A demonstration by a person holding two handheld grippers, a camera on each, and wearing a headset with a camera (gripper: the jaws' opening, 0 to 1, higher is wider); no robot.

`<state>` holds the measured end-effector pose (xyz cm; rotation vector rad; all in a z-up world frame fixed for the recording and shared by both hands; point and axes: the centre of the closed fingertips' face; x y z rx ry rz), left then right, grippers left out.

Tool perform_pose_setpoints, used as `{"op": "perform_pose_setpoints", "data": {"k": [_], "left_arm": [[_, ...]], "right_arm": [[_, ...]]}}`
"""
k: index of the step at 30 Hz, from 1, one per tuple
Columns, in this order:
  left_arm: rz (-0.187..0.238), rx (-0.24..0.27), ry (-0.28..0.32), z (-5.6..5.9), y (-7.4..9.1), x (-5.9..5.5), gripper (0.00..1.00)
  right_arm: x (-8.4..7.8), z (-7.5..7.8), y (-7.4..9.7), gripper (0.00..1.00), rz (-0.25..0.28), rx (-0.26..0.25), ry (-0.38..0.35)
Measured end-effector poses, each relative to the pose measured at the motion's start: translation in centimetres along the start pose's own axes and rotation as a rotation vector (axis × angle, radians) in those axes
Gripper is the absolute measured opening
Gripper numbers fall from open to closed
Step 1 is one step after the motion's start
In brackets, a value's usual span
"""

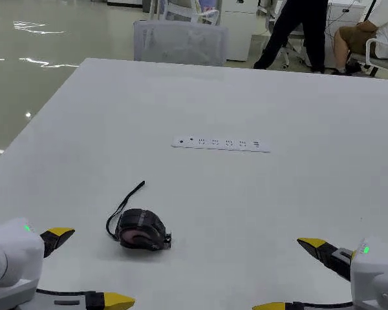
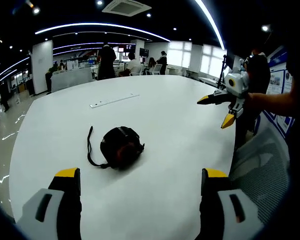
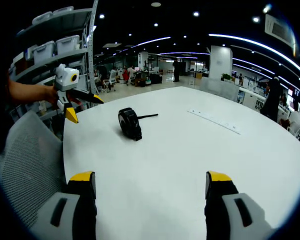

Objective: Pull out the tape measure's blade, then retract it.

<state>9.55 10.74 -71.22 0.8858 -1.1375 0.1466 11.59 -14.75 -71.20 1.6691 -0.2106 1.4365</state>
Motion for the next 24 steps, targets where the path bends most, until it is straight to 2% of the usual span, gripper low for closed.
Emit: {"op": "perform_pose_setpoints", "data": {"k": [4, 14, 24], "left_arm": [[-0.009, 0.001, -0.009, 0.0, 0.4, -0.4, 0.99], [0.002, 0.004, -0.013, 0.7, 0.8, -0.1, 0.99], [0.000, 0.012, -0.018, 0.3, 1.1, -0.3, 0.99]], "right_arm": [[-0.3, 0.2, 0.5, 0.95, 0.006, -0.003, -0.003], [-0.6, 0.0, 1.1, 0.96, 0.002, -0.008, 0.001], [-0.8, 0.4, 1.2, 0.96, 0.006, -0.019, 0.004]]}}
Point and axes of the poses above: the centre of the closed fingertips' face, and the gripper's own axes: y roughly backward along the fingers, z roughly to its right, x roughly out of its top, and after that the axes turned 8 degrees about -x, right-handed
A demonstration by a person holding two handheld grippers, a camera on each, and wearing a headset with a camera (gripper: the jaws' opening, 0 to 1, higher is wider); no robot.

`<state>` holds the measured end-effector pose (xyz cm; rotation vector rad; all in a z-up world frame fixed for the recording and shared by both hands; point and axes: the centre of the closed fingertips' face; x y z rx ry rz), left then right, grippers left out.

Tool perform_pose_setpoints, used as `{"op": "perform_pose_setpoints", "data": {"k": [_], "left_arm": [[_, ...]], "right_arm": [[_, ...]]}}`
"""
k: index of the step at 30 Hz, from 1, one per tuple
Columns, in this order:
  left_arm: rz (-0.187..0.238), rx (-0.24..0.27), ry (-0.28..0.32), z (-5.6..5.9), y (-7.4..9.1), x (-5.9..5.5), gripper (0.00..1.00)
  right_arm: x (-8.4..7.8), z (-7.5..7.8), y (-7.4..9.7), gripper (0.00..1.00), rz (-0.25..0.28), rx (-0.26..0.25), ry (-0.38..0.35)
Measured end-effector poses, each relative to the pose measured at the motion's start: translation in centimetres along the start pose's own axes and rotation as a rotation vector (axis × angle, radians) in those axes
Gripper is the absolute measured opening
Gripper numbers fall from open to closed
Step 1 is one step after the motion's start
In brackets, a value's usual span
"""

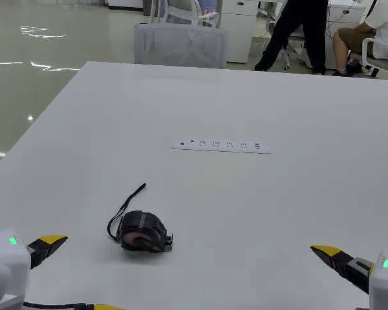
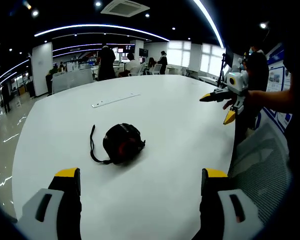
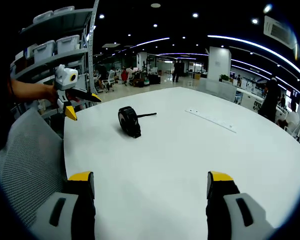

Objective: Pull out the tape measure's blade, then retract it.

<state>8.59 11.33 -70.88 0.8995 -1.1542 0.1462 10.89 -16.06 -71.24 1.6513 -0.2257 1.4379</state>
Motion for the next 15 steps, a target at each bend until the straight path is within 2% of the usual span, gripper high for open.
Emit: {"op": "perform_pose_setpoints", "data": {"k": [8, 15], "left_arm": [[-0.008, -0.005, -0.010, 0.11, -0.05, 0.02, 0.99], [0.002, 0.006, -0.014, -0.06, 0.10, 0.36, 0.99]], "right_arm": [[-0.20, -0.19, -0.16, 0.95, -0.006, 0.000, -0.006], [-0.40, 0.09, -0.21, 0.95, -0.007, -0.001, -0.001]]}}
Point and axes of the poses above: the centre of the closed fingertips' face, and the gripper's own axes: y roughly backward along the fingers, z roughly to its right, x roughly out of its top, and after that the axes turned 8 degrees about -x, right-handed
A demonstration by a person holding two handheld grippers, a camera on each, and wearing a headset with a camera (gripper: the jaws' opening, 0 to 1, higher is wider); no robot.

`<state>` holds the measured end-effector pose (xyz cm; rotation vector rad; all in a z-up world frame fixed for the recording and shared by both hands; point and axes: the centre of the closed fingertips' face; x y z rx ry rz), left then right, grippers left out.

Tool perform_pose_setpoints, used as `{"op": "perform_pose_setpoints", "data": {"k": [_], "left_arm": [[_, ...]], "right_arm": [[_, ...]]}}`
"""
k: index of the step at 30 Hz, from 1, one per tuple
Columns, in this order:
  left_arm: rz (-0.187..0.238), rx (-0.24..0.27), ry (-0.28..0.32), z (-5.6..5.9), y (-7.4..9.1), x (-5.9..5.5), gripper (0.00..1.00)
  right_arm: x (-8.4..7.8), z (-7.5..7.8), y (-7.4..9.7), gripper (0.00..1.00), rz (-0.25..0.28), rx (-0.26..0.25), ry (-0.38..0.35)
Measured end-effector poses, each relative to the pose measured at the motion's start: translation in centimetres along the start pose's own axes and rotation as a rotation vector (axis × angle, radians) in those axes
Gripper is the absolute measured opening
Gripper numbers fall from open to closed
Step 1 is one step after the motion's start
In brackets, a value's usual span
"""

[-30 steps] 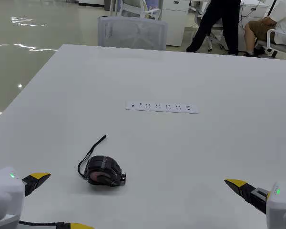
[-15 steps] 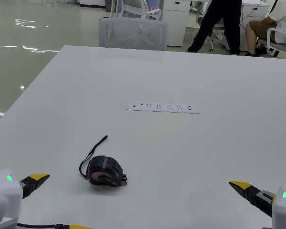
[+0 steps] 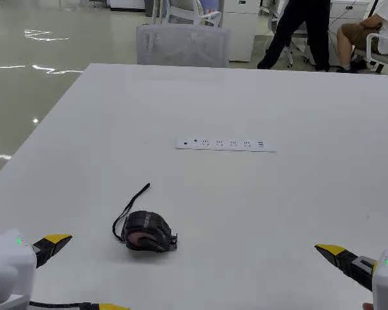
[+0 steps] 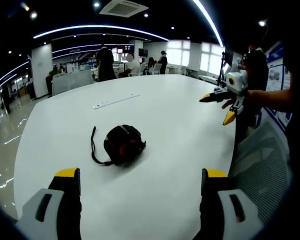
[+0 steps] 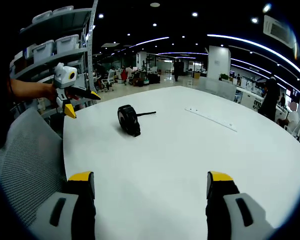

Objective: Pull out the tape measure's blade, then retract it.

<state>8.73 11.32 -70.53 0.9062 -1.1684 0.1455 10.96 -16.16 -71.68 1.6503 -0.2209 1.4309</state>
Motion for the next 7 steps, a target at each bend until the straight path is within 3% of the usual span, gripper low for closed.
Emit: {"op": "perform_pose_setpoints", "data": {"k": [7], "left_arm": [[-0.003, 0.006, -0.007, -0.06, 0.07, -0.15, 0.99]], "right_arm": [[-0.19, 0.15, 0.08, 0.95, 0.000, -0.003, 0.004]]}}
Point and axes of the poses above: the centre of the closed fingertips' face, and the gripper's own axes: y roughly backward along the fingers, z roughly to its right, x roughly out of its top, and after that the axes turned 8 degrees about -x, right-handed
